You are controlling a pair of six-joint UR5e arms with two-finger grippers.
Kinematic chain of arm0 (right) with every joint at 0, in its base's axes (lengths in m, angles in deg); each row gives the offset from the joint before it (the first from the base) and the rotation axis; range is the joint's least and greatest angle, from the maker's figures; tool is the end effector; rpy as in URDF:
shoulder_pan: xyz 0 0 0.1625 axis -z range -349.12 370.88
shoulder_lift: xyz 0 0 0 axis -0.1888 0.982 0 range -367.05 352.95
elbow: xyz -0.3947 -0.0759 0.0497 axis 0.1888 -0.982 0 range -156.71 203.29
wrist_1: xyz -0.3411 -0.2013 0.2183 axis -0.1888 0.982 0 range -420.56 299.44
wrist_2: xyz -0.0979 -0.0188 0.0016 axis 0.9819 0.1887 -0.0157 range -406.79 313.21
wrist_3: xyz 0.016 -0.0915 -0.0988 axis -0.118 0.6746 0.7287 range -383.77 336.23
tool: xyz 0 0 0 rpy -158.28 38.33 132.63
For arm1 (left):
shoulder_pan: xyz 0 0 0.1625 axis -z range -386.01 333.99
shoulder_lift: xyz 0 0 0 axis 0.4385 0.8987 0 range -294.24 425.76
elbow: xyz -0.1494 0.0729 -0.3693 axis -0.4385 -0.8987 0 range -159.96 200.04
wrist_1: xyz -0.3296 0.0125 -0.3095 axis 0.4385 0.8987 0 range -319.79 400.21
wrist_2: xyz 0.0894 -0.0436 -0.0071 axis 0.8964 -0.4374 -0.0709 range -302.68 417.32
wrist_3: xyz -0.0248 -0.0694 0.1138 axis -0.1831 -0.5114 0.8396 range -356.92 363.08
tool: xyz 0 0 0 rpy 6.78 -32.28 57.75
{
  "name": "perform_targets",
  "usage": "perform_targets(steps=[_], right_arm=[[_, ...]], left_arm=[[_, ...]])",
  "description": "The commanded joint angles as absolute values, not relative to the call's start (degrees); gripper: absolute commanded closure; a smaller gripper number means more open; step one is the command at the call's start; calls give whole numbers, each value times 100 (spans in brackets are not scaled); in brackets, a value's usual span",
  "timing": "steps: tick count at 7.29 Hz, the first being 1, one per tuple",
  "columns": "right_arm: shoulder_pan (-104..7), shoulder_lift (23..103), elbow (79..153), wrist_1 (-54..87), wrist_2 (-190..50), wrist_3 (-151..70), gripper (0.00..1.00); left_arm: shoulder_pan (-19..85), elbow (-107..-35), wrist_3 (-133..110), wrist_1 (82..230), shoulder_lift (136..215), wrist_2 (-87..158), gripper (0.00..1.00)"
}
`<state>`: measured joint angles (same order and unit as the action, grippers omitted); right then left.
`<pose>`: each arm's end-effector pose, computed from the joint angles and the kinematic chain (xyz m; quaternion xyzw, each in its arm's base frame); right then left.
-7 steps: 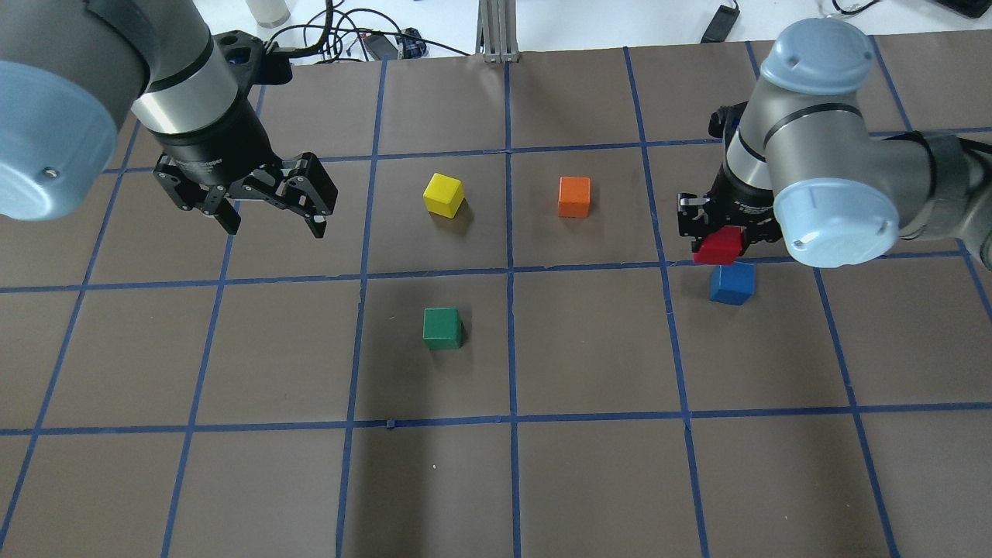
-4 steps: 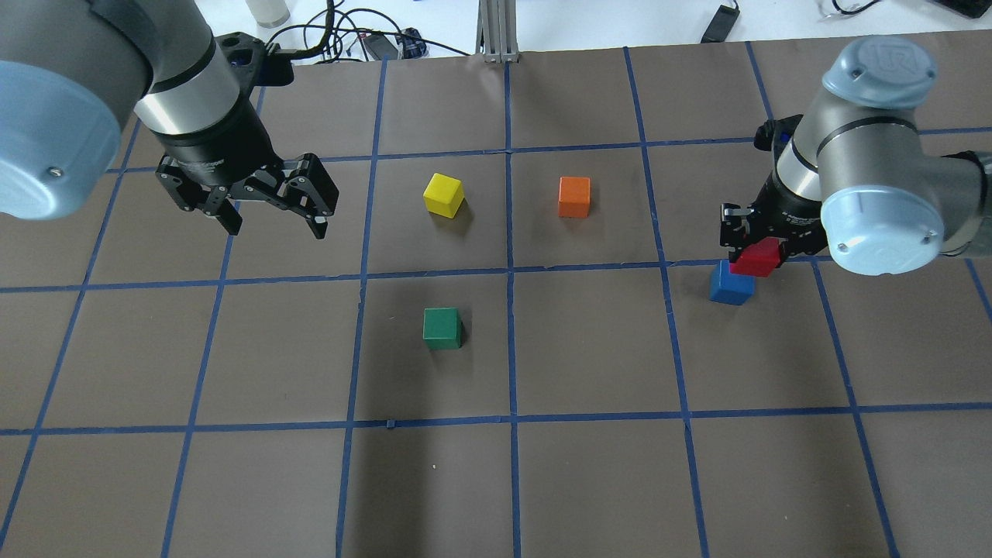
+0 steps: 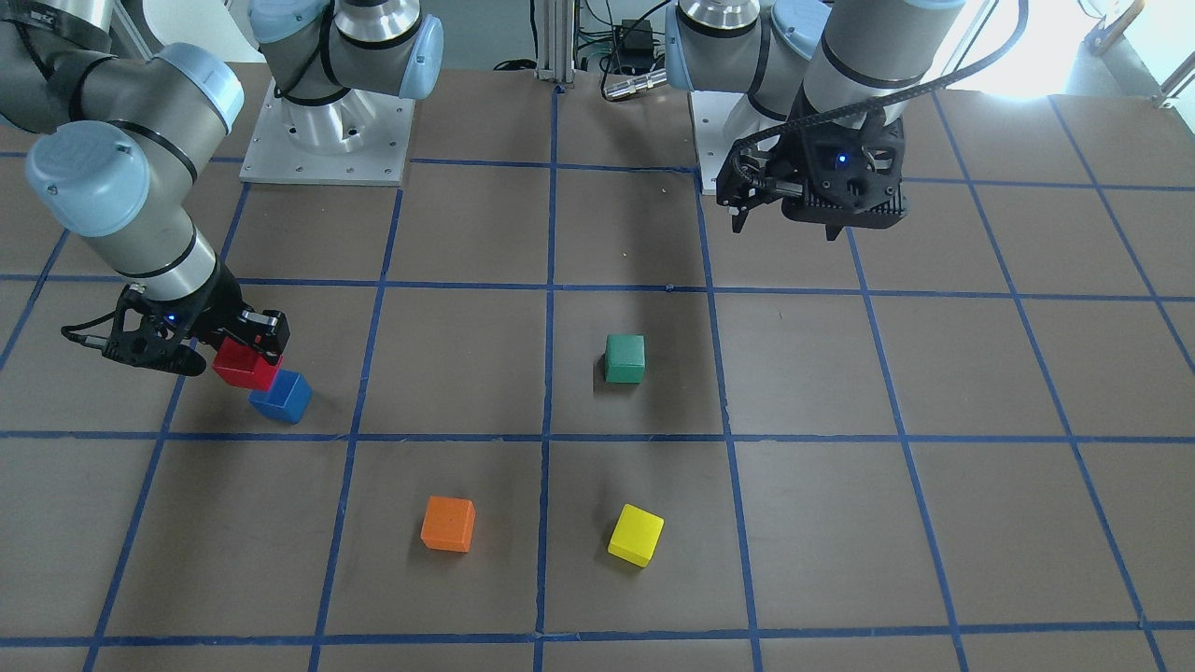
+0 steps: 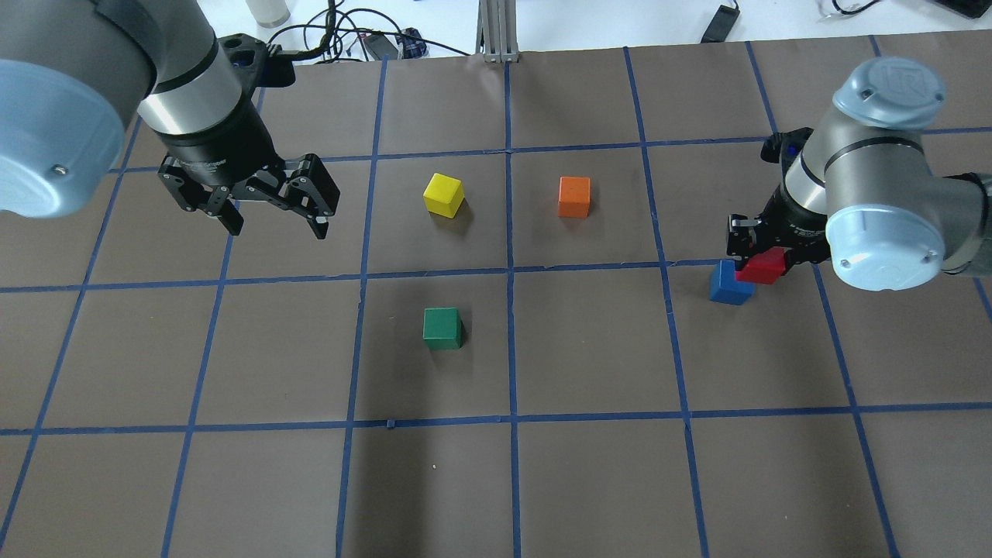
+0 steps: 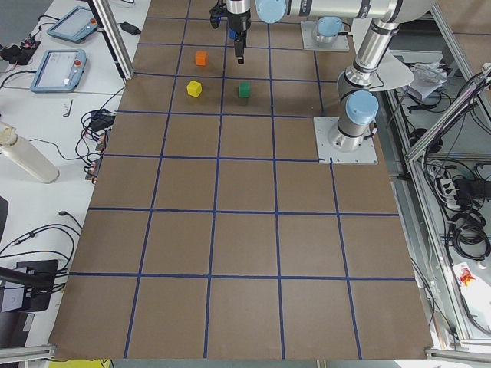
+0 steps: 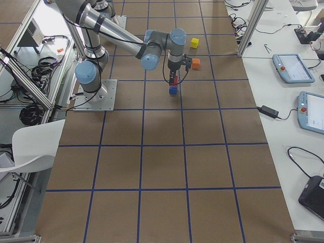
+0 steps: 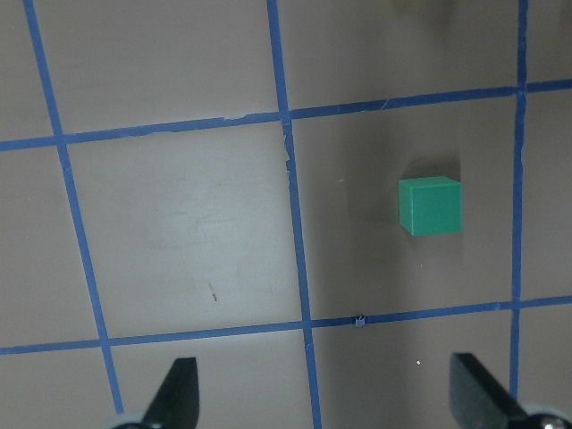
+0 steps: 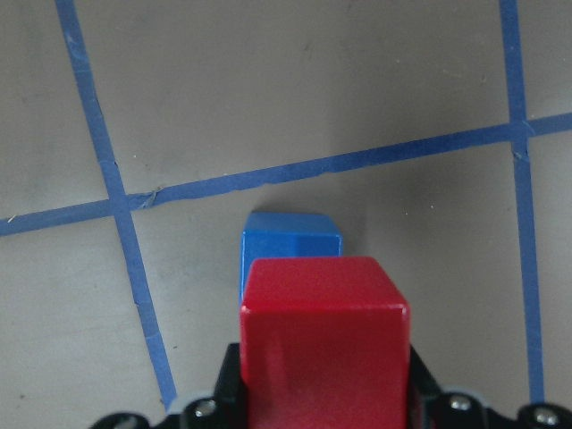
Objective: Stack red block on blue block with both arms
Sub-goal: 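Carry the red cube with the right gripper over the blue cube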
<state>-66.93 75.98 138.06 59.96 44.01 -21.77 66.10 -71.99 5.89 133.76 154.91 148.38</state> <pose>0.0201 -0.5296 0.1995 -0.0888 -0.9960 -0.0114 0.0056 -0.1496 -0.5092 0.4153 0.0432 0.9982 0.0413 0.0090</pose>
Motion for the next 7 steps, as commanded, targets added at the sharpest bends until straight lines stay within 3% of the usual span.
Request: perform_targets(steps=[1,7], right_arm=[[-6690,7539,13843,6073,4348,-2210,85],[-6690,7338,13825,6152,4233,-2254,84]], left_arm=[[6610,-7199,589,13372,15488,14846,0],[6610,-7190,589,13363,15488,14846,0]])
